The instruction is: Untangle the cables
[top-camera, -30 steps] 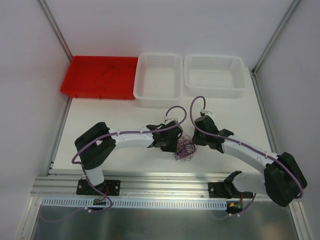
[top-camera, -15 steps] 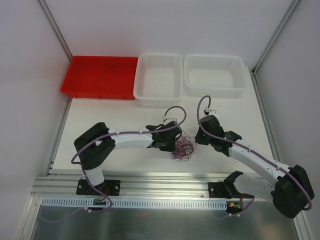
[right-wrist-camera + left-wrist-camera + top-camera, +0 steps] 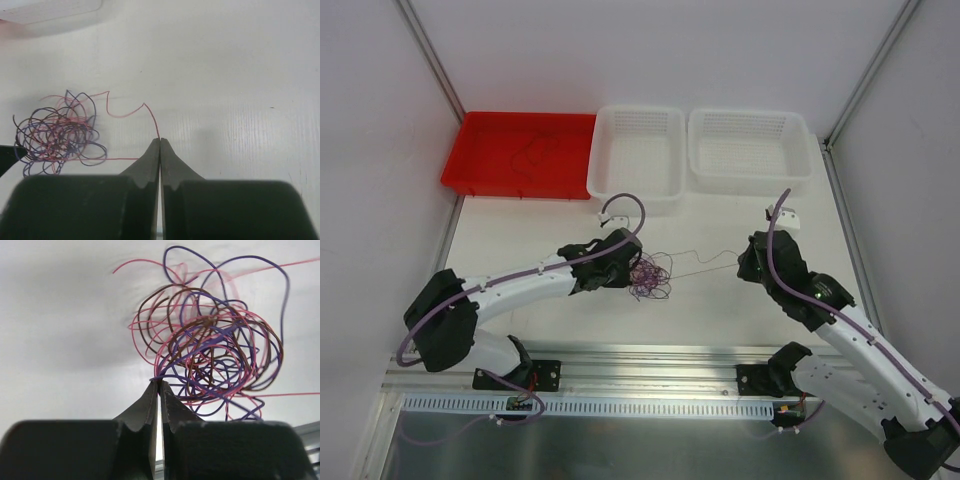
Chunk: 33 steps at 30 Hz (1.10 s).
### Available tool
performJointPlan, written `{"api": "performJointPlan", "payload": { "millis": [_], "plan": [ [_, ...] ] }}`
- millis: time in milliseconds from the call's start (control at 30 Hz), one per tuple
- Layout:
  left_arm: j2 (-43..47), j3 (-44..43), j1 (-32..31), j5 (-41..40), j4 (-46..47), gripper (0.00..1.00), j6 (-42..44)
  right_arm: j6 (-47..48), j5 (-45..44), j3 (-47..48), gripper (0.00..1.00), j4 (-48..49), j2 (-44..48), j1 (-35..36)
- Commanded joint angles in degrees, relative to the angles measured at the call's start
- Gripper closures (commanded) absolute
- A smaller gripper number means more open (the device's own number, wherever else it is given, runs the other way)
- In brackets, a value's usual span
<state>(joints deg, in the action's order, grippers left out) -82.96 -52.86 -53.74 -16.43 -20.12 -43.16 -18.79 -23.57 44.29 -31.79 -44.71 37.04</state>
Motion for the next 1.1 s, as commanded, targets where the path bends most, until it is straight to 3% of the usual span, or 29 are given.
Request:
{"api": "performJointPlan", "payload": {
  "millis": [0, 200, 467, 767, 1067],
  "plan": [
    [5.8, 3.3, 3.0, -5.4, -5.6, 1.00, 2.8, 1.6, -1.9, 2.4, 0.99, -2.7, 1.7, -0.5],
    [14.1, 9.3, 9.1, -6.7, -7.8, 1.00, 3.5, 0.6, -3.3, 3.3, 0.99, -4.7, 3.0, -0.6],
    [22.0, 16.2, 18.5, -10.2, -9.7, 1.00, 5.3, 3.6, -5.5, 12.8, 0.99, -10.1, 5.3, -1.2],
    [19.4, 16.7, 23.2, -10.6, -9.9, 1.00, 5.3, 6.8, -2.4, 24.5, 0.99, -12.4, 2.9, -1.3],
    [16.4, 15.7, 24.6, -10.4, -9.9, 0.99, 4.7, 14.8, -8.8, 45.6, 0.99, -18.0, -0.2, -1.4]
  ]
}}
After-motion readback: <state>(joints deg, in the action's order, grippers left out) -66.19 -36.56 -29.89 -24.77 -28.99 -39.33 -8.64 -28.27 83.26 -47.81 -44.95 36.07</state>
